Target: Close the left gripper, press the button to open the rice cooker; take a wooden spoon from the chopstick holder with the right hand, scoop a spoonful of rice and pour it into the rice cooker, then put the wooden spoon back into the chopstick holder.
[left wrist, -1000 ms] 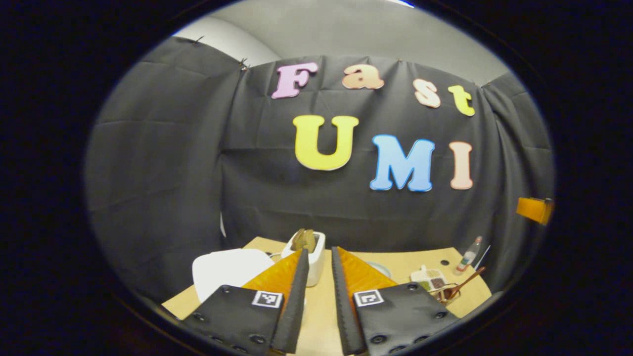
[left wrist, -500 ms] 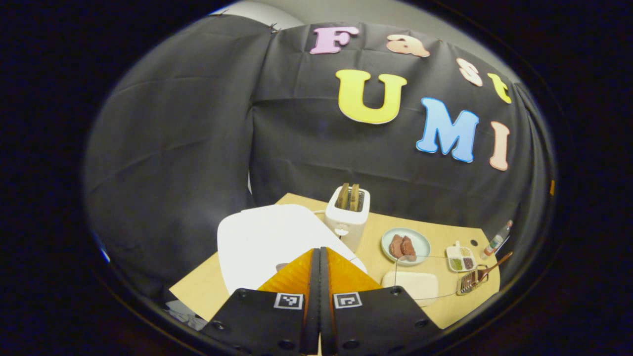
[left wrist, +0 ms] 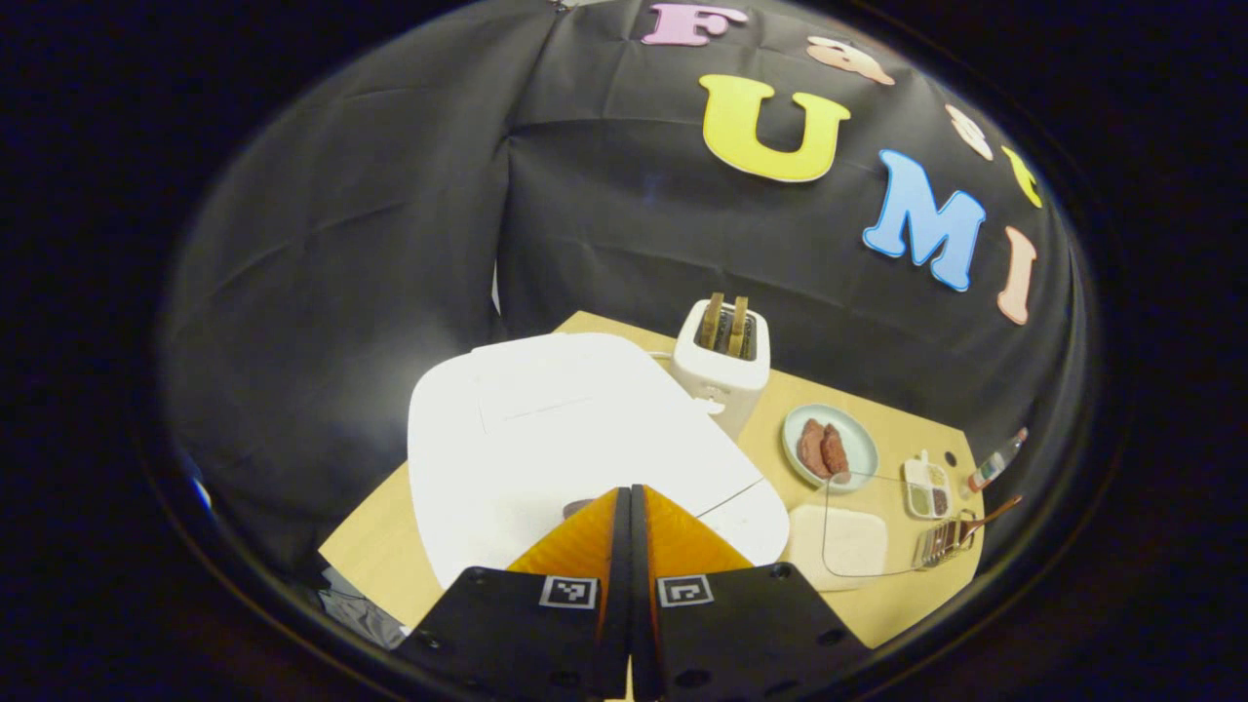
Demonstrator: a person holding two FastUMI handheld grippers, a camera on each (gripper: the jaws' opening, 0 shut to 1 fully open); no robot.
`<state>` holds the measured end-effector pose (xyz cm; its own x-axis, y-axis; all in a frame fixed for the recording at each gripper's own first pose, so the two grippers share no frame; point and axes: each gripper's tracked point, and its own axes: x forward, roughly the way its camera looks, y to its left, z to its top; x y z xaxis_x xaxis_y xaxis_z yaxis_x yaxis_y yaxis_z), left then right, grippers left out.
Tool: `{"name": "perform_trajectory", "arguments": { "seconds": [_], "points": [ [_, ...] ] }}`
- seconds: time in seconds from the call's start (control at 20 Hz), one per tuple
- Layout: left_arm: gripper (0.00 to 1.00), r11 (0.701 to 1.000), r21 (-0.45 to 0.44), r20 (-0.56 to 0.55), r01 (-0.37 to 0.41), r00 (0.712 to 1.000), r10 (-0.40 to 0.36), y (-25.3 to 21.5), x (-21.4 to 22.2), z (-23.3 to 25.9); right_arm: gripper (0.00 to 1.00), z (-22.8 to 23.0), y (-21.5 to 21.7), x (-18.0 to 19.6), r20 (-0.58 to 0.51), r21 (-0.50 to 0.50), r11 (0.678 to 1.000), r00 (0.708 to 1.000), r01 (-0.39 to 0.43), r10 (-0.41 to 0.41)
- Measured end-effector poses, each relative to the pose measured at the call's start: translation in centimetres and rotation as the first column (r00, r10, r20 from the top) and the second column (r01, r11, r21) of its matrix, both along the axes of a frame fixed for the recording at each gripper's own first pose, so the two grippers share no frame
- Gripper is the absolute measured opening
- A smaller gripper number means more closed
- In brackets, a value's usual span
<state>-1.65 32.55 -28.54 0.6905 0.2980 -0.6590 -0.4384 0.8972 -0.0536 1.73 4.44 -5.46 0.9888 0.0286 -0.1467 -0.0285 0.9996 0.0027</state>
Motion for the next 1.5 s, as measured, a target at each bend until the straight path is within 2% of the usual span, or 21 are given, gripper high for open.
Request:
{"name": "perform_trajectory", "arguments": {
  "seconds": [0.2,0.4,0.5,0.6,0.65,0.8,0.9,1.0,1.05,1.1,1.15,1.5],
  "points": [
    [0.09,1.000,-0.021,-0.024,-0.011,1.000,0.010,0.1,0.5,-1.6,0.98,-0.4,-0.5,-0.1,-0.010,-0.010,1.000,1.000,0.007,-0.007],
    [0.09,1.000,0.020,-0.022,-0.010,1.000,0.011,0.2,0.4,-1.2,0.98,-0.7,-1.0,-0.2,-0.020,-0.004,1.000,1.000,0.016,-0.016],
    [0.09,0.998,0.066,-0.001,-0.013,1.000,0.013,0.4,0.6,0.4,0.98,-0.7,-1.2,-0.3,-0.019,-0.004,1.000,1.000,0.017,-0.017],
    [0.09,0.986,0.162,0.088,-0.023,0.996,0.009,0.7,1.6,4.5,0.98,-0.5,-1.4,-0.5,-0.009,-0.009,1.000,1.000,0.017,-0.017],
    [0.14,0.978,0.208,0.151,-0.027,0.989,-0.005,0.6,2.2,7.1,0.98,-0.4,-1.5,-0.6,-0.006,-0.011,1.000,1.000,0.015,-0.016],
    [0.86,0.945,0.322,0.304,-0.057,0.951,-0.046,-0.1,2.3,14.7,0.98,-0.6,-1.6,-0.8,-0.006,-0.007,1.000,1.000,0.013,-0.013],
    [0.88,0.939,0.336,0.399,-0.072,0.914,-0.073,-1.5,2.2,18.8,0.98,-0.4,-1.8,-1.1,0.002,-0.003,1.000,1.000,0.012,-0.012],
    [0.88,0.943,0.327,0.494,-0.068,0.863,-0.109,-3.5,1.7,22.6,0.98,-0.1,-2.2,-1.2,0.012,-0.005,1.000,1.000,0.015,-0.015],
    [0.83,0.941,0.328,0.536,-0.086,0.837,-0.111,-3.9,1.4,24.2,0.98,-0.1,-2.4,-1.2,0.015,-0.004,1.000,1.000,0.017,-0.017],
    [1.00,0.937,0.336,0.574,-0.098,0.810,-0.121,-4.3,1.0,25.1,0.98,-0.1,-2.5,-1.2,0.016,-0.003,1.000,1.000,0.020,-0.020],
    [1.00,0.934,0.342,0.597,-0.106,0.792,-0.129,-4.6,0.8,26.0,0.98,-0.1,-2.6,-1.2,0.017,0.000,1.000,1.000,0.023,-0.023],
    [1.00,0.952,0.300,0.615,-0.058,0.775,-0.147,-8.3,0.3,26.8,0.98,-0.8,-5.2,-1.4,0.029,-0.002,0.999,0.998,0.051,-0.051]
  ]
}}
